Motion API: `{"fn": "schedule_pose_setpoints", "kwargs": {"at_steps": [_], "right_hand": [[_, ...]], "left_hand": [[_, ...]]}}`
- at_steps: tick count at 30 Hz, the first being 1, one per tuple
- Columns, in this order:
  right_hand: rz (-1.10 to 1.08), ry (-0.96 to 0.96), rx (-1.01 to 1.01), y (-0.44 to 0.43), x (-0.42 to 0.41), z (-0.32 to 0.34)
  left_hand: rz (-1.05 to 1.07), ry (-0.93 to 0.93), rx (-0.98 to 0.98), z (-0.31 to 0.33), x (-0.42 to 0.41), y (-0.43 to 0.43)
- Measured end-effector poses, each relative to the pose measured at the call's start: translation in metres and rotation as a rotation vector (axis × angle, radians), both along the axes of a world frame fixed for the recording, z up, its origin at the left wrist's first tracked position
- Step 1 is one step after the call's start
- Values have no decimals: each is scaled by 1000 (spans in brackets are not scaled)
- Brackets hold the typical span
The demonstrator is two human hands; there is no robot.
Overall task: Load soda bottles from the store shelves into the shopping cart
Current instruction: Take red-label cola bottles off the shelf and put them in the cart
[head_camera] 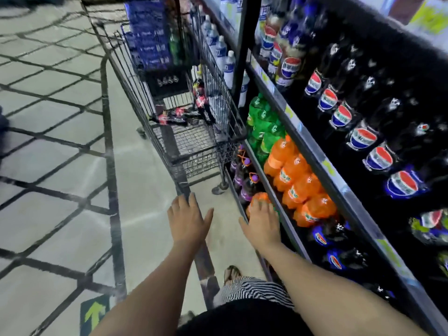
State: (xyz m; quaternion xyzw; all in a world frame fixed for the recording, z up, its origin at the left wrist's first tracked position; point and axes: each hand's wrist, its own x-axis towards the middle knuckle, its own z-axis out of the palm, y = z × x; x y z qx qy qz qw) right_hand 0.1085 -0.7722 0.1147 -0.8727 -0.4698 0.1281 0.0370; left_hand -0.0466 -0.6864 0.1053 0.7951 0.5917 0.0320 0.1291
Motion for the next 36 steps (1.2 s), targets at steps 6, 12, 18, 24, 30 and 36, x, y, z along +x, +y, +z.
{"fn": "schedule_pose_setpoints", "kwargs": {"at_steps": [6,12,18,24,30,36], "right_hand": [[-29,16,20,117,24,-4],[-22,55,100,225,0,-20],[-107,58,109,326,-22,-11],[-192,109,65,392,-38,-20],[-216,101,-70,409,-18,-45],[-193,152,-144,455,28,-78]], "left_hand": [[43,-21,-30,-4,25,83],[-89,-11,18,-10,24,201],[-184,20,26,-3,7,323],[-266,81,-51,-17,-1,395],[-355,70,-215,-42,34,416],[-169,83,-358,-71,72,449]]}}
